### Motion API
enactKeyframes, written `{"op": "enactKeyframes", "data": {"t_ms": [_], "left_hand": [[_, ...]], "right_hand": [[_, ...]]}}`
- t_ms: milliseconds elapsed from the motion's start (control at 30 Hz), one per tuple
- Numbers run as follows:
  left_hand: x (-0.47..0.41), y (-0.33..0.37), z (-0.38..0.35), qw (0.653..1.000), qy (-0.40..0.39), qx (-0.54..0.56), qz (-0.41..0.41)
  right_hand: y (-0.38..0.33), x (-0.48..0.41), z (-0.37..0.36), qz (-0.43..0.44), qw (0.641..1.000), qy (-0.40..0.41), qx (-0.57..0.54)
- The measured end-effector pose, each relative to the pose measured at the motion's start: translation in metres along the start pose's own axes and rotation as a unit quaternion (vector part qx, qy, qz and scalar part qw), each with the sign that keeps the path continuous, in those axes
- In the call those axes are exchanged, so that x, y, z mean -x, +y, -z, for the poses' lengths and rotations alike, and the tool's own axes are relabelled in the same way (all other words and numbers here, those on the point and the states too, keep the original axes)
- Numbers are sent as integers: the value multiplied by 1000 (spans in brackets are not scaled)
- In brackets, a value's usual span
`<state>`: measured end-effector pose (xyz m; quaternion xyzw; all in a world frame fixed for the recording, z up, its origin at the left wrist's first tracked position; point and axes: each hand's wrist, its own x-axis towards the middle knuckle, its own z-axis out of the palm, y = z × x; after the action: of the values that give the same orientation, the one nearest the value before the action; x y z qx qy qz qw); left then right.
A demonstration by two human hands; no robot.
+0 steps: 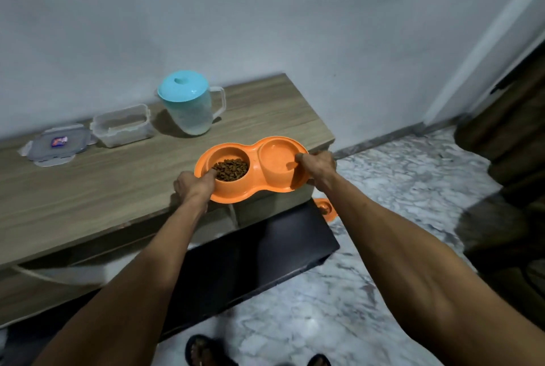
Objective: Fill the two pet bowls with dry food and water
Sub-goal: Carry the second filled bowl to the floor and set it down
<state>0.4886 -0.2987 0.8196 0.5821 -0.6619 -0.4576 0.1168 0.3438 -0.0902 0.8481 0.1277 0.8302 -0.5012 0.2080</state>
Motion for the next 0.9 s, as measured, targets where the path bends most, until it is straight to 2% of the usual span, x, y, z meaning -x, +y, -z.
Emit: {"op": "enactKeyframes", "data": {"t_ms": [200, 500, 700, 900], "left_hand": [[67, 28, -88, 999, -27, 5, -26], [142, 77, -221, 993, -104, -10, -58], [167, 114, -311, 986, -140, -35, -81], [148, 149, -411, 983, -167, -32, -74]], "right_hand": [[26, -33, 109, 5, 999, 33, -14], [60, -99, 249, -32, 994, 90, -44], [71, -157, 310, -51, 989, 124, -64], [71, -245, 348, -54, 987, 138, -61]]}}
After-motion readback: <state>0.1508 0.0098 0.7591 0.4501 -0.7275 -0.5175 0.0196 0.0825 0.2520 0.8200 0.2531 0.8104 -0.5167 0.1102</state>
